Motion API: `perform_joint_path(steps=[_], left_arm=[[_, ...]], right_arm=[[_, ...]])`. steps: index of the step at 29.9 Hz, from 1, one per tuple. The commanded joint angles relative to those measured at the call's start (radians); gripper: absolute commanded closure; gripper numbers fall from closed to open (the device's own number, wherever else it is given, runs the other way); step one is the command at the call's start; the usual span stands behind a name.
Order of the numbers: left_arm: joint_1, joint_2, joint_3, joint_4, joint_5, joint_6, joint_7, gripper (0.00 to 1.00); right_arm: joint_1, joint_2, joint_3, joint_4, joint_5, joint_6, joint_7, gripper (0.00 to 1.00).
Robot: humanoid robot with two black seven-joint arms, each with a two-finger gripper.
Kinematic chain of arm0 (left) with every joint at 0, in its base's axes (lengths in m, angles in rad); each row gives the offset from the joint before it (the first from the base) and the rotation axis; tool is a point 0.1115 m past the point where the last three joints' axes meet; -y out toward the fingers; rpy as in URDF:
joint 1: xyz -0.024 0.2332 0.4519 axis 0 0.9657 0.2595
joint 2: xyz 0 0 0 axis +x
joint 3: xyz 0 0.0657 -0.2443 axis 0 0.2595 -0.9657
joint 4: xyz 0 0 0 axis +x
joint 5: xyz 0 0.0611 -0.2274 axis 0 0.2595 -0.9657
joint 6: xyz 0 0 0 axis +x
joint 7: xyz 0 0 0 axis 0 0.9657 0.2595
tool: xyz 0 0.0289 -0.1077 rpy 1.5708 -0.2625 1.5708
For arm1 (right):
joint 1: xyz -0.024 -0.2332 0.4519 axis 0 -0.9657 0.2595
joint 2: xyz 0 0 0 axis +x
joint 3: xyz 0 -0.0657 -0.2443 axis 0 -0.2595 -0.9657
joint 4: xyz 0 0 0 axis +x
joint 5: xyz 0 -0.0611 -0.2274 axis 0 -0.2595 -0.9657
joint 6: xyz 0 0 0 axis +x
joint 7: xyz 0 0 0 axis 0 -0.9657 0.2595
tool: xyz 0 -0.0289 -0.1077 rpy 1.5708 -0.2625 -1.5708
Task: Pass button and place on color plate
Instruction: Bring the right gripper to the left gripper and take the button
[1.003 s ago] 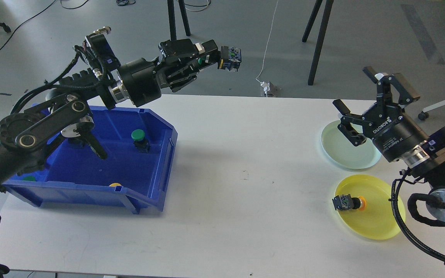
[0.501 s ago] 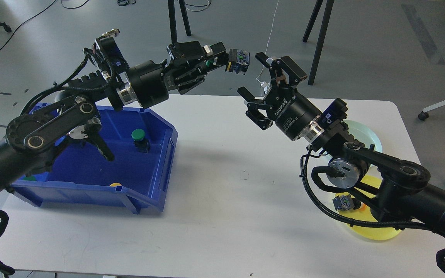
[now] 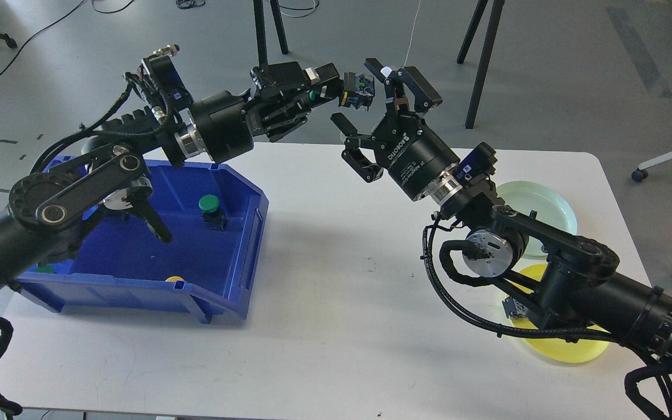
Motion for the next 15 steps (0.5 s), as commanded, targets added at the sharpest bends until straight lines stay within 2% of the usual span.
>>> perform_joint_path(steps=[1,4,5,7,8,10,11,12,15], left_arm=[[-0.001,0.0,0.0,0.0,0.0,0.0,0.0,0.9],[0.0,0.0,0.0,0.0,0.0,0.0,0.0,0.9],[-0.001,0.0,0.0,0.0,0.0,0.0,0.0,0.9],[-0.001,0.0,0.0,0.0,-0.002,0.0,0.0,0.9],[-0.001,0.0,0.0,0.002,-0.002,0.0,0.0,0.9],[-0.001,0.0,0.0,0.0,-0.002,0.0,0.0,0.9],[-0.001,0.0,0.0,0.0,-0.002,0.0,0.0,0.9],[-0.001,0.0,0.001,0.0,-0.002,0.0,0.0,0.9],[-0.001,-0.001,0.001,0.0,-0.002,0.0,0.0,0.9]], right_arm=[[0.0,-0.002,0.0,0.002,0.0,0.001,0.0,0.06],[0.005,0.0,0.0,0.004,0.002,0.001,0.0,0.08],[0.005,0.001,0.0,0.006,0.002,0.001,0.0,0.11],[0.005,0.001,0.0,0.016,0.0,0.004,0.0,0.25],[0.005,0.0,0.0,0.025,0.0,0.007,0.0,0.35],[0.005,-0.002,-0.001,0.035,-0.003,0.01,0.0,0.64],[0.003,-0.002,-0.001,0.036,-0.003,0.01,0.0,0.83],[0.003,0.0,0.0,0.035,-0.003,0.001,0.0,0.93],[0.0,-0.008,0.026,0.045,-0.001,-0.006,0.0,0.99]])
